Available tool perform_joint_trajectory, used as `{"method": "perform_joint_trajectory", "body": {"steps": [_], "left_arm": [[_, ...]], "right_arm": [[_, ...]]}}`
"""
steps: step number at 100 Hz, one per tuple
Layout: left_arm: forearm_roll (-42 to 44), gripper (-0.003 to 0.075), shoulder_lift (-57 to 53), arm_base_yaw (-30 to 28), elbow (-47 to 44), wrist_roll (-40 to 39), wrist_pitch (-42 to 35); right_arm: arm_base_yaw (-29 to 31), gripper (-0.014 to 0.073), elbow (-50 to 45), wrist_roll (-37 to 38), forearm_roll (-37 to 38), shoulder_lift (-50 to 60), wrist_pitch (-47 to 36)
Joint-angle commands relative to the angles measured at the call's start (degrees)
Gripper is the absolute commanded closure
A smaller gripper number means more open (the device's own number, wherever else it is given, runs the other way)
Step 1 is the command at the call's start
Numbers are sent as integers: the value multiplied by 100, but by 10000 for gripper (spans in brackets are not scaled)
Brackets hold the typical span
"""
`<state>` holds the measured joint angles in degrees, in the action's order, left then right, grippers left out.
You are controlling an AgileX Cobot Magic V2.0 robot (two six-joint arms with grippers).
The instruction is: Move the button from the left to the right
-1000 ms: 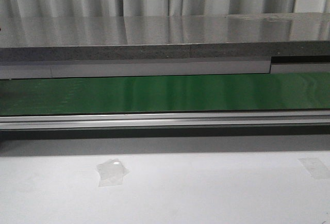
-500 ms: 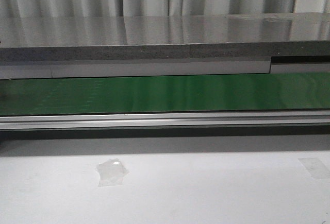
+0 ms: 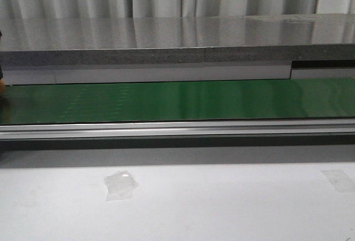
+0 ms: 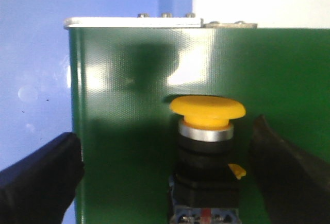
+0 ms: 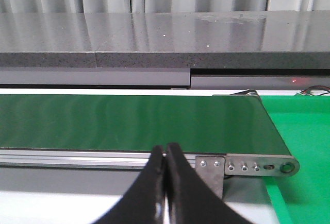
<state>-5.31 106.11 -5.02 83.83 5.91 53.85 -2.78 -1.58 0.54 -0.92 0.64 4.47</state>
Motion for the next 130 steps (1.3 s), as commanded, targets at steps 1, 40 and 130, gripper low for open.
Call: {"method": "perform_joint_trajectory", "body": {"steps": [1, 40, 130], "left_arm": [[-166, 89, -531, 75, 118, 3, -132], [-256, 92, -2140, 202, -843, 14, -1264], [-257, 92, -7465, 735, -5463, 14, -4727]], "right_arm": [[-4, 662, 87, 0, 57, 108, -488], [-4, 662, 87, 0, 57, 108, -488], [-4, 662, 87, 0, 57, 108, -488]]}}
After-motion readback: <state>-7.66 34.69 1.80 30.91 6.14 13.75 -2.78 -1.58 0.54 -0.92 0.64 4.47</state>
